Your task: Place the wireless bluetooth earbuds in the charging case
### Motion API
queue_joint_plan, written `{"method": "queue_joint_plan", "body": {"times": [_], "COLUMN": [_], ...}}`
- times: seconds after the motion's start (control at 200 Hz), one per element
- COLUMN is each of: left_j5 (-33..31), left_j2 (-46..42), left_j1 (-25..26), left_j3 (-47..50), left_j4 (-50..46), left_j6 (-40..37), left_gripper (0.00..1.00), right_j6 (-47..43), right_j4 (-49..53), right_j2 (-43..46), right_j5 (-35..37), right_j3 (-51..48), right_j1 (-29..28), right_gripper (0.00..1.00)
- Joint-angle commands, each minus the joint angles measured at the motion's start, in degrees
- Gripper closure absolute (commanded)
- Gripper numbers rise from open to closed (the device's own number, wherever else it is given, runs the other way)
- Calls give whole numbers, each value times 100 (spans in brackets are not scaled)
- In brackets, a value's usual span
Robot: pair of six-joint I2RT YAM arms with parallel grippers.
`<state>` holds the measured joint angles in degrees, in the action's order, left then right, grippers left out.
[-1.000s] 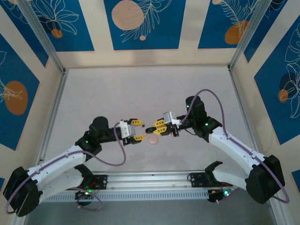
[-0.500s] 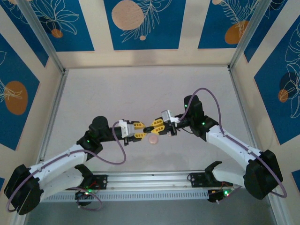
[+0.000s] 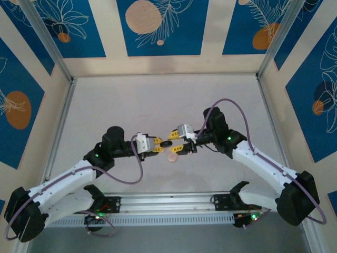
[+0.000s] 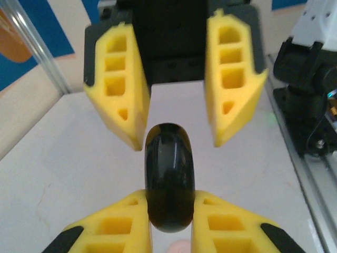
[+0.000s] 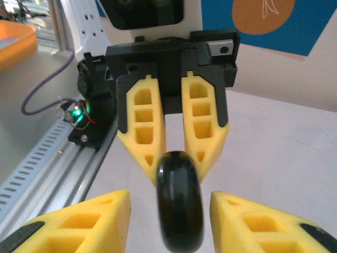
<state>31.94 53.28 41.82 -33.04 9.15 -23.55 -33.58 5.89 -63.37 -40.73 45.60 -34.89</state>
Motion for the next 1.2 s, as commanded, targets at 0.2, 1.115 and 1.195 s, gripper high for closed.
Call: {"method": "queue_joint_plan", "body": {"times": [0.2,1.115,1.195], "left_j5": [-729,-576,-499], "left_j2": [43,-53,-70], "left_j1": [107,168,163], "left_j3": [-622,-351,-177], "left_j4": [-1688,-998,-652], "left_j6": [-875,-657,-588], "left_gripper": [83,54,54], "right_j6": [-654,-973,-926], "right_j4": [1050,1430,1422], "right_j2": [-188,-667,-555], "right_j5": [1295,643,184], "right_j3": [613,976,921], "right_j1": [-481,-363,-173], "right_gripper": [51,81,81]}}
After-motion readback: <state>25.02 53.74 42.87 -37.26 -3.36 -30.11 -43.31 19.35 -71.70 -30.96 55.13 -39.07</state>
